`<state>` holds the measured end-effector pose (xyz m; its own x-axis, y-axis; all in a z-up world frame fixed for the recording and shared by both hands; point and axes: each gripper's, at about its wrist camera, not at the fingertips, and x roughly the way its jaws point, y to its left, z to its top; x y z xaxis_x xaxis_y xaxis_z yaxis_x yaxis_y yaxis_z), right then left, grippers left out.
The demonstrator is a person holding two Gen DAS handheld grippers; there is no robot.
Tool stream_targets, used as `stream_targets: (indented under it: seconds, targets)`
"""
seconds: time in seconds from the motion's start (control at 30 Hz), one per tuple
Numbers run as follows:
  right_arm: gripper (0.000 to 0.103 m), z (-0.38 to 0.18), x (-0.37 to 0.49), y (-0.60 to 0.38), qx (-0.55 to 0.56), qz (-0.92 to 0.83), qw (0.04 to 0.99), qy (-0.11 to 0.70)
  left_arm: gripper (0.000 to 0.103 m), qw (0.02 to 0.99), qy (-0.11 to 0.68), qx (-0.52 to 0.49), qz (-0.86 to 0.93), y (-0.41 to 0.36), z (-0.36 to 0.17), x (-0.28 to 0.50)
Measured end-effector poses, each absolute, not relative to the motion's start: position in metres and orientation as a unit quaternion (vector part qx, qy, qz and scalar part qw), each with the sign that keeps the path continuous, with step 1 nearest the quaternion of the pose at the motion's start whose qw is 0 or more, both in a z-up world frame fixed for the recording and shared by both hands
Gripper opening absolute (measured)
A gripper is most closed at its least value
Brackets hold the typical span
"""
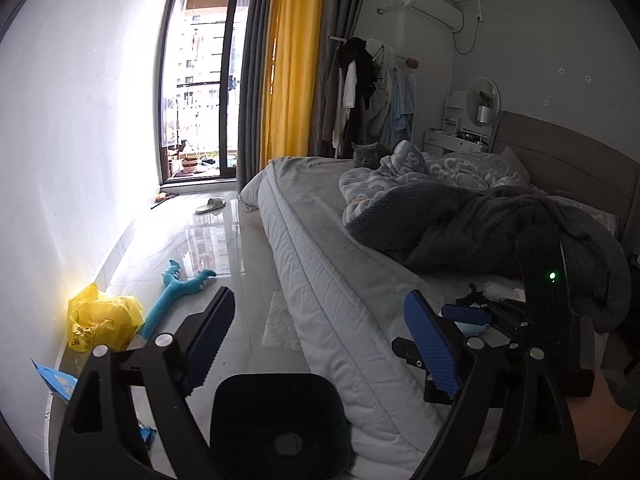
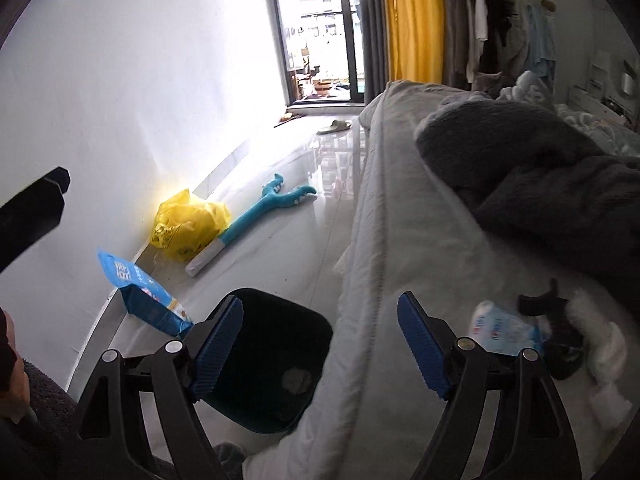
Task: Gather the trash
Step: 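Move the left tool to the blue wipes pack while the right tool approaches a cardboard ring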
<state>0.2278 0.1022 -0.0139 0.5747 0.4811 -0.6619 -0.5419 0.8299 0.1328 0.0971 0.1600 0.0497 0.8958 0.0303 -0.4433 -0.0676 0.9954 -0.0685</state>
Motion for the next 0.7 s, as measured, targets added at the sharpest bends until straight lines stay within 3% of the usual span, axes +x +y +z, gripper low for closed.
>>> stream_targets:
  seconds: [0.7]
  targets:
    - [0.085, -0.019, 0.219, -0.04, -0.026, 0.191, 0.918, 0.347, 0.096, 0.968, 0.245, -0.034, -0.034, 0.065, 0.028, 0.151]
